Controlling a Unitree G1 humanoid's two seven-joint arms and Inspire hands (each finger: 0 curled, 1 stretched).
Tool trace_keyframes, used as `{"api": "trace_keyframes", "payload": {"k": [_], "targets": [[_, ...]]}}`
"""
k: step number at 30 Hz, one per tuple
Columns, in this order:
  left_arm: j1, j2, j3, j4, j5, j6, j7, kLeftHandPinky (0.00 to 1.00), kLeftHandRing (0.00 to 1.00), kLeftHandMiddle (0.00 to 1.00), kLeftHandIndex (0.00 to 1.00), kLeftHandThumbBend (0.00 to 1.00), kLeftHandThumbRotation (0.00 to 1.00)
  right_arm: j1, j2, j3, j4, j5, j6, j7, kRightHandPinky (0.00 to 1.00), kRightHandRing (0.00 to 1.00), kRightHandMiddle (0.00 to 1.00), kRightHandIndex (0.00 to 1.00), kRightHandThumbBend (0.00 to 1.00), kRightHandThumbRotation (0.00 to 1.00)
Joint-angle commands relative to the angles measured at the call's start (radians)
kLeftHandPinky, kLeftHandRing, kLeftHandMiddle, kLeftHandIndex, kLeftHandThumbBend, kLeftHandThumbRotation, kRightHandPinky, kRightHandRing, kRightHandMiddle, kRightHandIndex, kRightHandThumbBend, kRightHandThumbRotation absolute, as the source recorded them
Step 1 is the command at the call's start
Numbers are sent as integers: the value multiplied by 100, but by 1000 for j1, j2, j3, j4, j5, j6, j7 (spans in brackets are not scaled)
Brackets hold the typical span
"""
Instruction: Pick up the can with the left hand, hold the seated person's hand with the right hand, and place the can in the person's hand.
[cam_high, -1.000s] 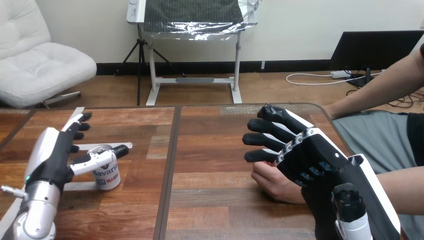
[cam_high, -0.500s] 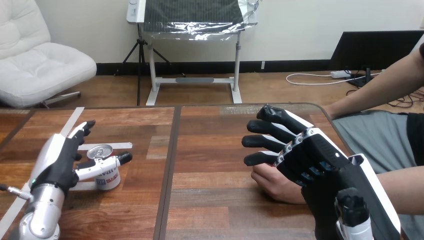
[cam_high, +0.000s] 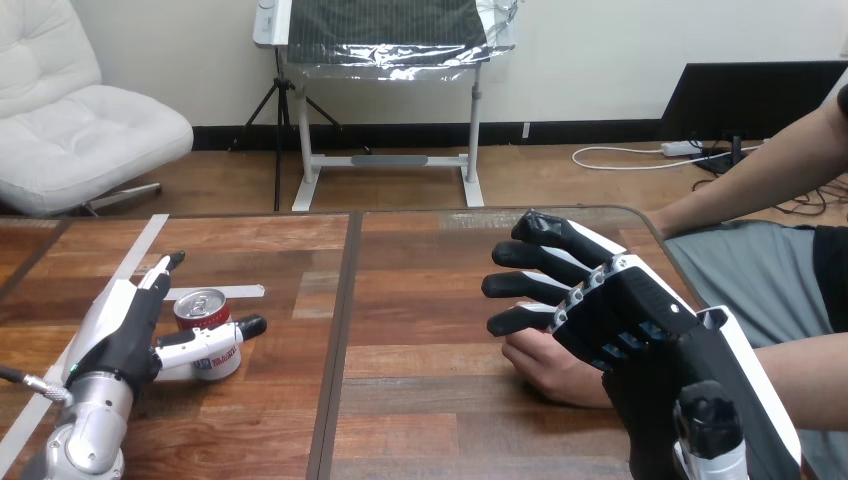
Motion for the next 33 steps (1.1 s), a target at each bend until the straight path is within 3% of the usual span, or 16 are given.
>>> {"api": "trace_keyframes", "payload": {"k": [1, 26, 33], "targets": [[-98, 11, -13, -7, 1, 3, -3, 86, 98, 99, 97, 99, 52, -56, 9, -6, -22, 11, -17, -3, 64, 75, 80, 82, 94, 87], [-121, 21, -41, 9, 20, 6, 19, 78, 89, 89, 90, 98, 35, -60, 4, -8, -26, 17, -15, 0, 65, 75, 79, 82, 96, 87], [-126, 24, -51, 1, 37, 33, 24, 78, 86, 87, 87, 95, 31, -58, 3, -5, -30, 24, -11, 2, 66, 75, 79, 82, 96, 86]]}}
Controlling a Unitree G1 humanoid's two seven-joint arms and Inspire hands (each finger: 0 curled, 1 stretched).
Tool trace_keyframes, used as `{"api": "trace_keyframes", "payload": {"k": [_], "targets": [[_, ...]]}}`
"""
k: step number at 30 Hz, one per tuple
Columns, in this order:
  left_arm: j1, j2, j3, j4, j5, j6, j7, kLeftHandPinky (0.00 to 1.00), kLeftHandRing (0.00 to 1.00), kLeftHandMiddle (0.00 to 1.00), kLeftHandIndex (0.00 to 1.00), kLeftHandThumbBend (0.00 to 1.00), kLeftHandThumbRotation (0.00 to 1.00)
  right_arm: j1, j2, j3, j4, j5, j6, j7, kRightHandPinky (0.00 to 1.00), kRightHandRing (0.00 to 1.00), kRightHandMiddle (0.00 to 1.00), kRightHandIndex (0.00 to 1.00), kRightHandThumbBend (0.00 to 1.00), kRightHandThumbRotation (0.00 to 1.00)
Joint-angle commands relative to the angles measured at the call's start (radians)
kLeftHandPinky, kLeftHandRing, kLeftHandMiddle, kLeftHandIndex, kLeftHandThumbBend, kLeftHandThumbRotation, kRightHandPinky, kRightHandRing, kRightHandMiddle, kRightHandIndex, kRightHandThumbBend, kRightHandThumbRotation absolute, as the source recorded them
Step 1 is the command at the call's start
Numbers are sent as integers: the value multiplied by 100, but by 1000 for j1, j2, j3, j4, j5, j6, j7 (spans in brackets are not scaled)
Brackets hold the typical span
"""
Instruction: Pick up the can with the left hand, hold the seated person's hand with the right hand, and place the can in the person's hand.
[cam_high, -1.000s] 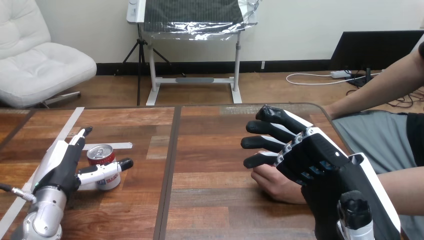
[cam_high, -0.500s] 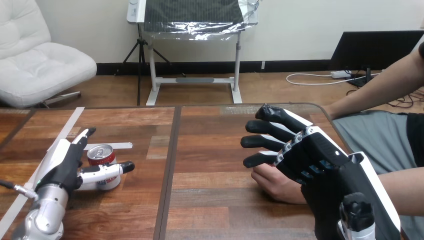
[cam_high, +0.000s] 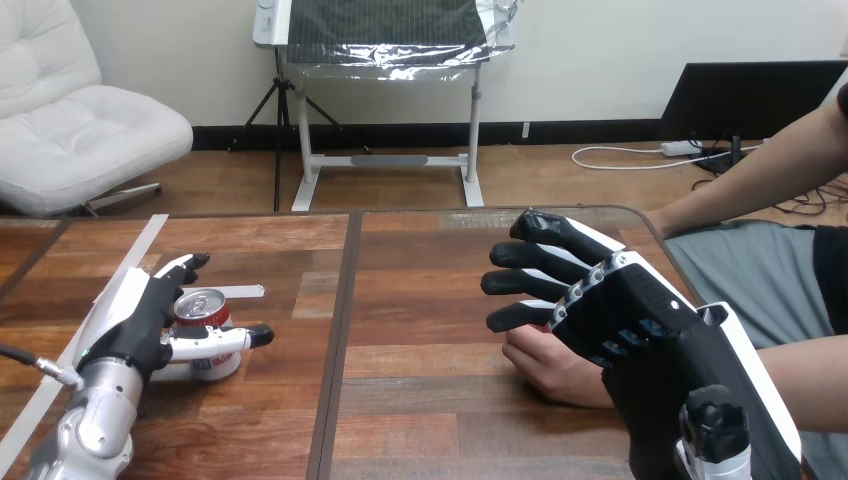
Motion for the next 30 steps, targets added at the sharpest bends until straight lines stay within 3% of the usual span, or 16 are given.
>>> {"api": "trace_keyframes", "payload": {"k": [1, 13, 30], "targets": [[-81, 24, -16, -16, 24, 19, 24, 77, 86, 86, 86, 94, 29, -49, 4, -5, -29, 21, -11, 2, 66, 75, 79, 82, 95, 86], [-87, 19, -17, -33, 46, 64, 27, 70, 79, 81, 79, 91, 20, -55, 10, -4, -20, 15, -23, 1, 67, 75, 78, 81, 94, 86], [-91, 16, -15, -44, 46, 82, 31, 61, 71, 75, 73, 88, 13, -54, 12, -2, -20, 13, -25, 0, 65, 74, 78, 81, 94, 87]]}}
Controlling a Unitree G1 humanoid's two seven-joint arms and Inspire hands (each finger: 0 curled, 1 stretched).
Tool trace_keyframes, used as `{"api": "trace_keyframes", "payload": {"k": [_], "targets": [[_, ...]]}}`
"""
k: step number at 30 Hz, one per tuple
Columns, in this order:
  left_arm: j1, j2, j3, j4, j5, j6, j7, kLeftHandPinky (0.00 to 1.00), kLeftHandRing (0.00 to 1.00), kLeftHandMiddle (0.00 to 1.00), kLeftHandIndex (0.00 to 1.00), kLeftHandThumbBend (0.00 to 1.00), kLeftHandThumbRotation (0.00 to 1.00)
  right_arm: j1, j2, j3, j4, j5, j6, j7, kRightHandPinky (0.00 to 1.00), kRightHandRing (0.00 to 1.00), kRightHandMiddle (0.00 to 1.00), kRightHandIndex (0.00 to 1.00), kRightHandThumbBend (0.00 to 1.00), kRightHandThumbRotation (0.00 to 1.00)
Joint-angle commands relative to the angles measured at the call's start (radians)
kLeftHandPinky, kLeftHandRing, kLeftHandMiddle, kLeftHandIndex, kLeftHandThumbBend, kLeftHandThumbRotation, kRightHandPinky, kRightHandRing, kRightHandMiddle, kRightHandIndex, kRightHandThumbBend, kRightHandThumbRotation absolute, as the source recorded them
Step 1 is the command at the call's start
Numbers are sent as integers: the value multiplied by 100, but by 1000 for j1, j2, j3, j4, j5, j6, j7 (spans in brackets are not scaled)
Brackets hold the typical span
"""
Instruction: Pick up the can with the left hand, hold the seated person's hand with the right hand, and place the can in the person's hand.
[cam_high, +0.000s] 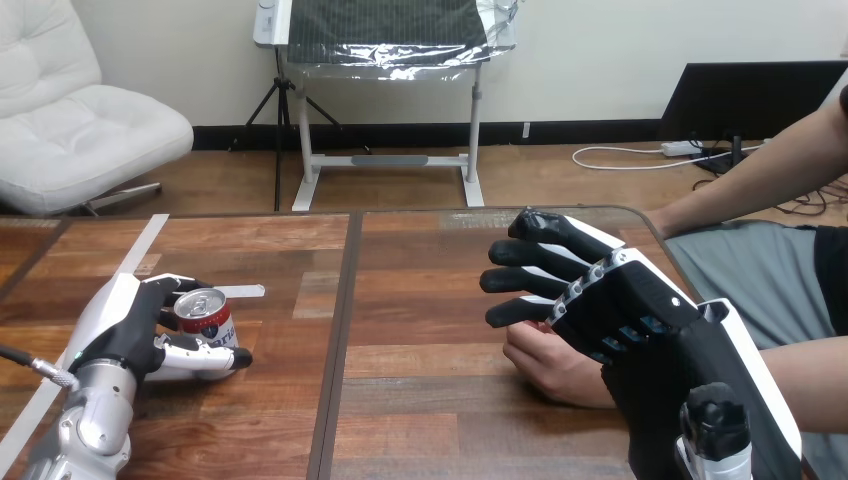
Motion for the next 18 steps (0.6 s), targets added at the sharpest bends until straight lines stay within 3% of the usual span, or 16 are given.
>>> {"api": "trace_keyframes", "payload": {"k": [1, 18], "targets": [[-85, 16, -13, -43, 13, 8, 19, 61, 71, 74, 73, 88, 12, -44, 11, -3, -20, 13, -24, -1, 65, 74, 78, 81, 94, 87], [-92, 14, -13, -52, 9, 34, 12, 59, 69, 72, 71, 86, 9, -40, 11, -2, -20, 23, -23, 1, 64, 74, 78, 81, 94, 85]]}}
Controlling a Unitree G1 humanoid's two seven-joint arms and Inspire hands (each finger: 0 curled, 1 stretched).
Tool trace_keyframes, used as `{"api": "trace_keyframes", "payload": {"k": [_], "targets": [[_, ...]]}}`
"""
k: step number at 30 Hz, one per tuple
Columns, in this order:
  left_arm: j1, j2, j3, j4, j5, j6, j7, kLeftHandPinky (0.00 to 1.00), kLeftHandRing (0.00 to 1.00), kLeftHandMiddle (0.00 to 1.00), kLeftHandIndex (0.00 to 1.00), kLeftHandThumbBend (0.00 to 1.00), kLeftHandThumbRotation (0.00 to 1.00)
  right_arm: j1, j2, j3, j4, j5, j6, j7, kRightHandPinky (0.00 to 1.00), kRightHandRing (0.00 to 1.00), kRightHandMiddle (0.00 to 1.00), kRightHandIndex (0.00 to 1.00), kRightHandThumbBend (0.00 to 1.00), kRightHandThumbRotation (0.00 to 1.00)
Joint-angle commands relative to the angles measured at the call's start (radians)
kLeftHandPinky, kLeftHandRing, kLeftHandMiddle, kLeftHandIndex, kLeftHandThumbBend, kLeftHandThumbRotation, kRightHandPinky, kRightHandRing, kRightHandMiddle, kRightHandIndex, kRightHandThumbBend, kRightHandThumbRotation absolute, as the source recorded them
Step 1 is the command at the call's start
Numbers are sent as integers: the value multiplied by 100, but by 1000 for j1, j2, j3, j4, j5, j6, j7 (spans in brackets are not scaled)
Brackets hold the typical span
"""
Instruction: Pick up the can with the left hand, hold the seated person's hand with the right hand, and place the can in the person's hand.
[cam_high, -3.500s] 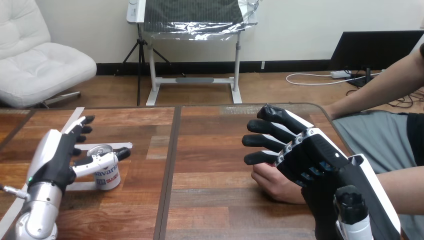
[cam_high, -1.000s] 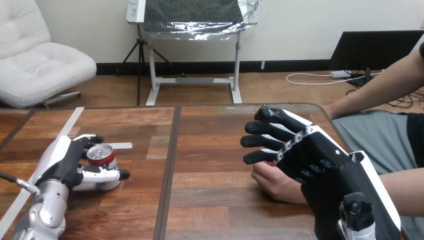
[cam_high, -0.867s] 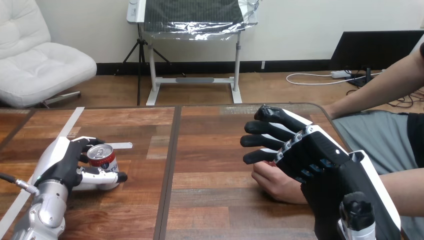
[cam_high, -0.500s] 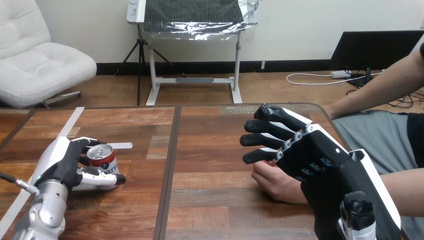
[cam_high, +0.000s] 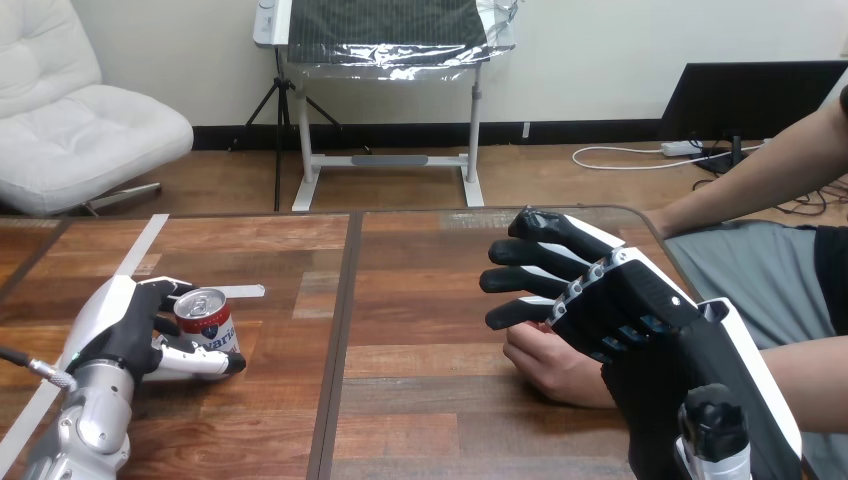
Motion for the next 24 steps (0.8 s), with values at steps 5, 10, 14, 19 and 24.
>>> {"api": "trace_keyframes", "payload": {"k": [5, 10, 14, 19, 24], "targets": [[-92, 14, -12, -42, 8, -2, 15, 59, 68, 71, 70, 86, 8, -40, 10, -4, -17, 19, -26, 2, 64, 75, 78, 81, 94, 85], [-97, 13, -11, -29, 7, -4, 19, 57, 66, 70, 69, 86, 8, -37, 9, -2, -19, 26, -23, 3, 65, 75, 79, 81, 94, 85], [-98, 11, -10, -25, 5, -5, 19, 55, 64, 68, 69, 86, 7, -37, 7, -1, -21, 33, -19, 6, 65, 75, 79, 81, 94, 84], [-96, 9, -8, -33, 2, -1, 17, 53, 62, 67, 68, 85, 6, -39, 6, -2, -21, 32, -22, 7, 66, 76, 79, 82, 94, 84], [-94, 8, -7, -34, -2, -8, 18, 52, 61, 66, 67, 84, 5, -39, 8, -2, -22, 26, -25, 5, 66, 76, 79, 82, 94, 84]]}}
